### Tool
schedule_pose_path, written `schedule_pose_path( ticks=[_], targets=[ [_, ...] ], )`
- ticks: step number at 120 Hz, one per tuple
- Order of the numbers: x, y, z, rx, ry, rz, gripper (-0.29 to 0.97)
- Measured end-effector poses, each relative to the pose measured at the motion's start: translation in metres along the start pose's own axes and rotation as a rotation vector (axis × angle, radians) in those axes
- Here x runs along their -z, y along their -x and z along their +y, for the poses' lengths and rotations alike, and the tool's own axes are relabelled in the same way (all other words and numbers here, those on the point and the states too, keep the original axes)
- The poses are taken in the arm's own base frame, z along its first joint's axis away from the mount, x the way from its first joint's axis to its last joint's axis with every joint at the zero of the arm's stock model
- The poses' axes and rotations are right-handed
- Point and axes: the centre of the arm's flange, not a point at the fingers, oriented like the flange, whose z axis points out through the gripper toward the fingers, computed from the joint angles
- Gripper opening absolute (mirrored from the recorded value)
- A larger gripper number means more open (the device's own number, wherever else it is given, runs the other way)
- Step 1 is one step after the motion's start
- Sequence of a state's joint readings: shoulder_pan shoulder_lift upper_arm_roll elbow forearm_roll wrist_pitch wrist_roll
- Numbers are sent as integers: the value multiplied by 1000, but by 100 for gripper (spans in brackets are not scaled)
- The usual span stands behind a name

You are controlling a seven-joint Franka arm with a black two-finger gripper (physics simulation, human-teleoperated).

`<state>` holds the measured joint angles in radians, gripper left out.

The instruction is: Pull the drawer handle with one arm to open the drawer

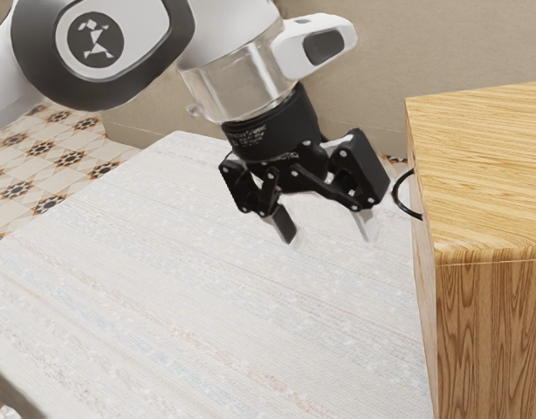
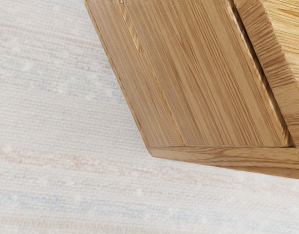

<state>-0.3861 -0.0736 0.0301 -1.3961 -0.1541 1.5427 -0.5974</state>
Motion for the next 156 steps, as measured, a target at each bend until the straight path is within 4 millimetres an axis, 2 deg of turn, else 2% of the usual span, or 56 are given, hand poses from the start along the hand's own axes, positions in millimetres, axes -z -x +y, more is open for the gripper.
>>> schedule_pose_path(
  ticks=[3,7,11,14,17,29,41,57,88,124,139,156],
  targets=[
    [10,-18,-33,85,2,21,67],
    [23,-45,-90,225,-2,52,68],
    [30,-62,-141,349,6,66,68],
    [29,-69,-163,409,20,66,68],
    [26,-70,-169,437,36,63,68],
    [1,-59,-134,423,92,28,68],
    [-18,-55,-119,443,131,19,68],
    [-25,-60,-114,484,175,53,68],
    [-48,-88,-102,523,186,94,68],
    [-55,-82,-69,496,264,89,68],
    [-56,-86,-70,506,281,95,68],
    [-71,-100,-77,524,267,93,68]
  ],
)
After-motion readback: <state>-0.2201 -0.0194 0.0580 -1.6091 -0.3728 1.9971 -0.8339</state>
